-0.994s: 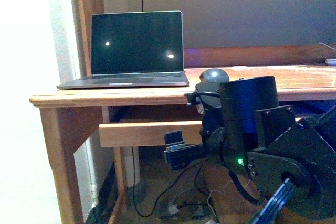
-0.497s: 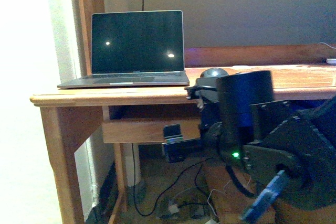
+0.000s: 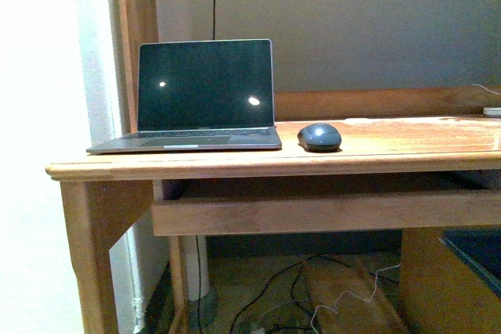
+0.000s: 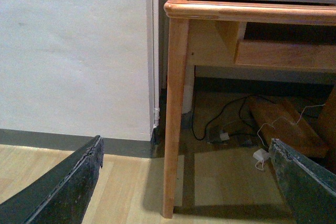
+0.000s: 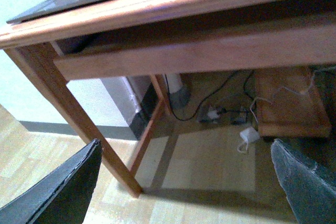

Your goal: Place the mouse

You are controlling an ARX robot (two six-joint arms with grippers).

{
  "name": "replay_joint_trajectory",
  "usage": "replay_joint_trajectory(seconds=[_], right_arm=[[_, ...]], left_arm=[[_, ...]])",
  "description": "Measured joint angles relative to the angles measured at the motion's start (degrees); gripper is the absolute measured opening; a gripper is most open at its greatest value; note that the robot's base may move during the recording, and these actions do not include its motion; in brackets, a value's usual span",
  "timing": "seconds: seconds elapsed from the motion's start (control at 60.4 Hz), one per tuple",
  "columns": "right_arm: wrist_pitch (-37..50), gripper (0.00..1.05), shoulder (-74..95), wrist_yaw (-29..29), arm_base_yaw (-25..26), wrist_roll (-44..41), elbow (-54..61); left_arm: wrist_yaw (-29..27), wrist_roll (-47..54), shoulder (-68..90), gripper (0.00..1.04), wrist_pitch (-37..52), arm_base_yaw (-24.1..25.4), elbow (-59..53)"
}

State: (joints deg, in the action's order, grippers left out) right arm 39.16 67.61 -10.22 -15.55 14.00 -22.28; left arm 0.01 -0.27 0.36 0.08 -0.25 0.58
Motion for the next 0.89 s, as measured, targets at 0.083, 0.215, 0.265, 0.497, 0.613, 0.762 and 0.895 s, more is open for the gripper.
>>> replay_joint_trajectory(seconds=[0.083,0.215,0.265,0.497,0.613,0.762,0.895], right_arm=[[-2.8,0.97,-10.1,-3.1,1.8,1.6,7.5],[-8.7,0.97,-23.6,-7.3,3.4,4.9,13.6],[-11.1,0.97,-28.6,-7.6,3.5,6.9,15.0],[-22.2,0.97,-46.3,-6.9,1.1,12.0,19.6],[-30.4,0.93,-56.1,1.3,-1.4,9.4,21.4],[-35.8,0.66,-64.0,26.6,-2.5,-6.9,21.4],[-37.4,0.44,-65.4,23.0,1.8,-11.6,21.4]], left_arm=[[0.0,0.0,0.0,0.97,0.0,0.0,0.0],[0.0,0.0,0.0,0.97,0.0,0.0,0.0],[0.0,0.0,0.0,0.97,0.0,0.0,0.0],[0.0,0.0,0.0,0.97,0.0,0.0,0.0],[0.0,0.0,0.0,0.97,0.0,0.0,0.0],[0.0,0.0,0.0,0.97,0.0,0.0,0.0],[0.0,0.0,0.0,0.97,0.0,0.0,0.0]])
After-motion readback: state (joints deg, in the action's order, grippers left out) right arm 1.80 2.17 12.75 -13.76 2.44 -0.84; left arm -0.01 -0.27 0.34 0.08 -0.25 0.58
